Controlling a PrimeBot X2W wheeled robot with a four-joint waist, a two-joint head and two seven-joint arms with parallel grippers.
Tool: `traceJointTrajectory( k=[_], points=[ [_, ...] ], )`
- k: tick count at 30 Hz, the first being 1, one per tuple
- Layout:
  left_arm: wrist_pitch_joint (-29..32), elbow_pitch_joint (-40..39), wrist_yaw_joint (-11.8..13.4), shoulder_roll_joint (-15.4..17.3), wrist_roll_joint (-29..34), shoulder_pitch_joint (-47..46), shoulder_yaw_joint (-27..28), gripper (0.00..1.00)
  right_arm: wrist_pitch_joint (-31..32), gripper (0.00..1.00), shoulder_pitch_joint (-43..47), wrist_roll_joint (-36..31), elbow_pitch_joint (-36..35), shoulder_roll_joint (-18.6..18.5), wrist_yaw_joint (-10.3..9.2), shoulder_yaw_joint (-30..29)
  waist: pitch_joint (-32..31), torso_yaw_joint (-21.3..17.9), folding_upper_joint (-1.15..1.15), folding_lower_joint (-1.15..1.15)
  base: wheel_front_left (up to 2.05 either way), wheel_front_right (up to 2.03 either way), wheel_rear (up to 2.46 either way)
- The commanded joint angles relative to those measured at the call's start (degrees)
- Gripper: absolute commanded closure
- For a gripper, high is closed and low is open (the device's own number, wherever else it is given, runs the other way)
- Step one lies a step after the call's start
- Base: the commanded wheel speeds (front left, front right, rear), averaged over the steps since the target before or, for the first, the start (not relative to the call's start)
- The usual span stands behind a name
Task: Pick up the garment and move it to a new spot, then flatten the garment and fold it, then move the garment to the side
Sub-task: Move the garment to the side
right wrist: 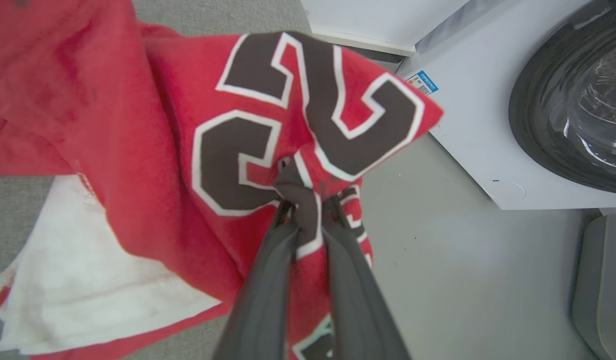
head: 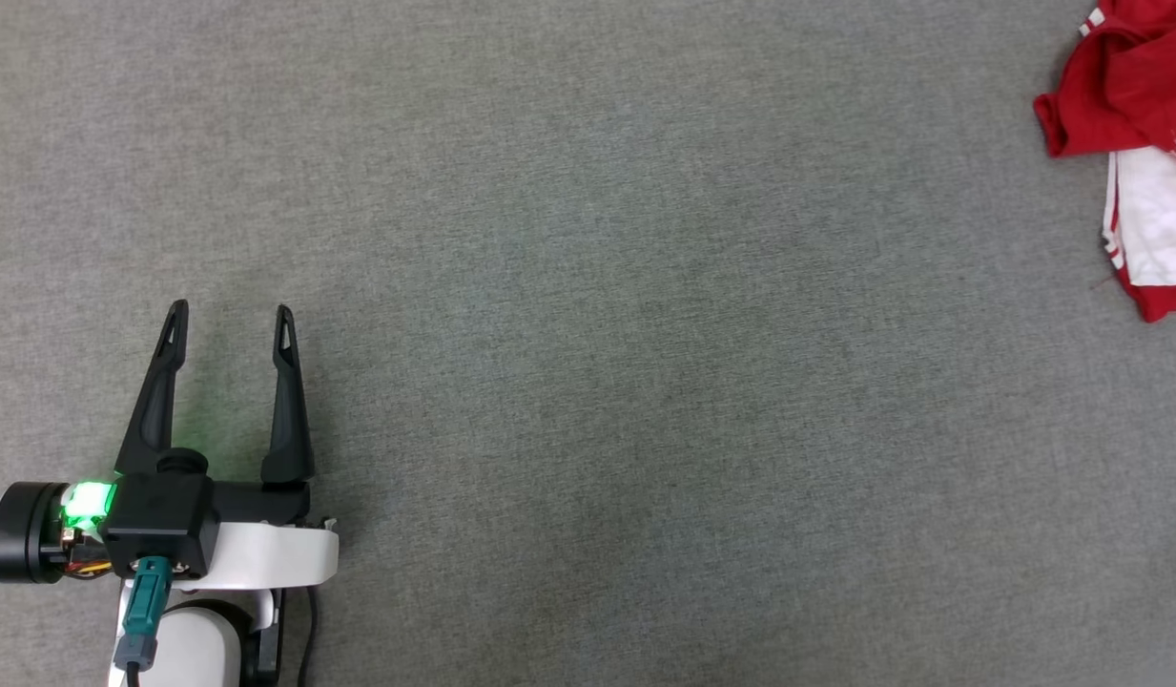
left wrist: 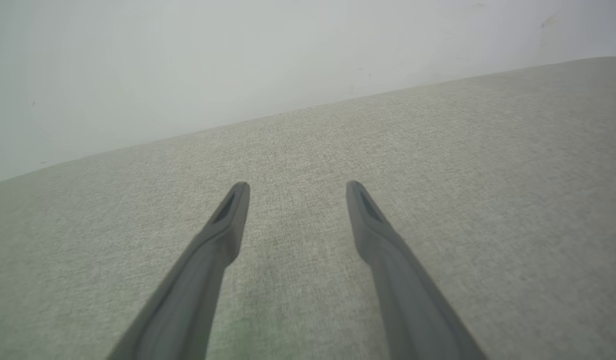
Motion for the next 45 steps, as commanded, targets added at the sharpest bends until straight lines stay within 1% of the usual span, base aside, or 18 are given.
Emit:
traceJointTrajectory(
  k=[1,2,3,4,5,10,13,15,19,26,30,32,36,39,45],
  points=[
    [-0.15,-0.35,0.34,0.19,0.04,-0.70,-0.05,0.00,-0.88,1.00,-1.25,-1.64,1.08,0.67,-0.11,-1.20,0.22,0.37,0.00,0.00,0.00,0.00,0.00],
    [-0.14,-0.37,0.47,0.17,0.02,-0.77,-0.11,0.00,-1.26,1.00,-1.50,-2.48,1.52,0.82,-0.11,-1.85,0.25,0.48,0.00,0.00,0.00,0.00,0.00],
    [-0.15,-0.40,0.56,0.15,-0.04,-0.81,-0.11,0.00,-1.80,0.89,-1.68,-3.31,2.04,1.15,-0.11,-2.66,0.22,0.57,0.00,0.00,0.00,0.00,0.00],
    [-0.14,-0.37,0.61,0.14,-0.10,-0.75,-0.17,0.00,-2.11,0.31,-1.66,-4.12,2.56,1.69,-0.11,-3.29,0.07,0.60,0.00,0.00,0.00,0.00,0.00],
    [-0.14,-0.30,0.56,0.11,-0.19,-0.67,-0.19,0.00,-2.53,0.00,-1.63,-4.79,3.00,2.09,-0.11,-3.90,-0.09,0.70,0.00,0.00,0.00,0.00,0.00],
    [-0.15,0.29,1.03,-0.19,-0.63,0.26,0.02,0.00,-4.84,0.00,-0.66,-7.65,4.17,3.89,-0.11,-6.51,-2.07,0.97,0.00,0.00,0.00,0.00,0.00],
    [-0.14,0.57,1.46,-0.53,-1.05,1.32,0.27,0.00,-7.92,0.00,0.80,-9.50,2.97,5.01,-0.11,-7.14,-4.53,1.22,0.00,0.00,0.00,0.00,0.00],
    [-0.14,0.94,1.65,-0.75,-1.22,2.23,0.43,0.00,-10.36,0.00,1.99,-9.50,1.55,6.43,-0.11,-7.46,-6.55,1.30,0.00,0.00,0.00,0.00,0.00],
    [-0.14,1.42,1.99,-1.34,-1.66,4.21,0.77,0.00,-14.92,0.00,4.98,-9.02,-3.27,8.07,-0.11,-6.65,-10.22,1.90,0.00,0.00,0.00,0.00,0.00],
    [-0.14,1.86,2.38,-2.22,-2.14,7.95,1.29,0.00,-22.58,0.00,13.27,-7.65,-16.47,11.88,-0.11,-6.07,-15.58,3.67,0.00,0.00,0.00,0.00,0.00],
    [-0.14,2.29,2.29,-2.60,-2.35,9.40,1.59,0.00,-27.08,0.00,19.07,-7.86,-24.72,15.20,-0.11,-7.39,-17.78,4.99,0.00,0.00,0.00,0.00,0.00],
    [-0.14,2.66,2.07,-2.75,-2.37,9.73,1.50,0.00,-29.17,0.00,22.30,-9.44,-28.41,15.94,-0.10,-6.94,-18.75,5.74,0.00,0.00,0.00,0.00,0.00],
    [-0.14,3.40,1.83,-3.17,-2.18,10.81,1.31,0.00,-32.67,0.00,28.62,-9.89,-33.53,19.90,-0.10,-7.85,-20.51,6.89,0.00,0.00,0.00,0.00,0.00],
    [-0.14,3.84,1.65,-3.24,-2.07,10.91,1.17,0.00,-34.10,0.00,33.39,-11.05,-36.02,22.90,-0.09,-8.24,-21.41,7.68,0.00,0.00,0.00,0.00,0.00],
    [-0.14,5.15,1.08,-3.53,-1.78,11.24,0.48,0.00,-35.45,0.00,41.25,-10.49,-35.44,29.01,-0.10,-10.52,-23.43,9.31,0.00,0.00,0.00,0.00,0.00]
  ],
)
